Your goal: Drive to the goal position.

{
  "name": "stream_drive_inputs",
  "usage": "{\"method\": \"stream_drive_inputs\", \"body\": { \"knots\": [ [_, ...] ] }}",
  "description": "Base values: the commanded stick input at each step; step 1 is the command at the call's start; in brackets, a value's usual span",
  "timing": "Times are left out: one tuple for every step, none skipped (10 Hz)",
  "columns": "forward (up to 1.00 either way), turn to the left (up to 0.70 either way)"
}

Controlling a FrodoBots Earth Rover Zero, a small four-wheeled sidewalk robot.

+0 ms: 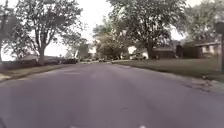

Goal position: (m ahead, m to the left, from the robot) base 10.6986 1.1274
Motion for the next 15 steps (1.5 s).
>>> {"method": "stream_drive_inputs", "body": {
  "knots": [
    [1.0, 0.0],
    [1.0, 0.0],
    [1.0, 0.0],
    [1.0, 0.0],
    [1.0, 0.0],
    [1.0, 0.0],
    [1.0, 0.0],
    [1.0, 0.0],
    [1.0, 0.0],
    [1.0, 0.0],
    [1.0, 0.0],
    [1.0, 0.0],
    [1.0, 0.0],
    [1.0, 0.0],
    [1.0, 0.0]
  ]
}}
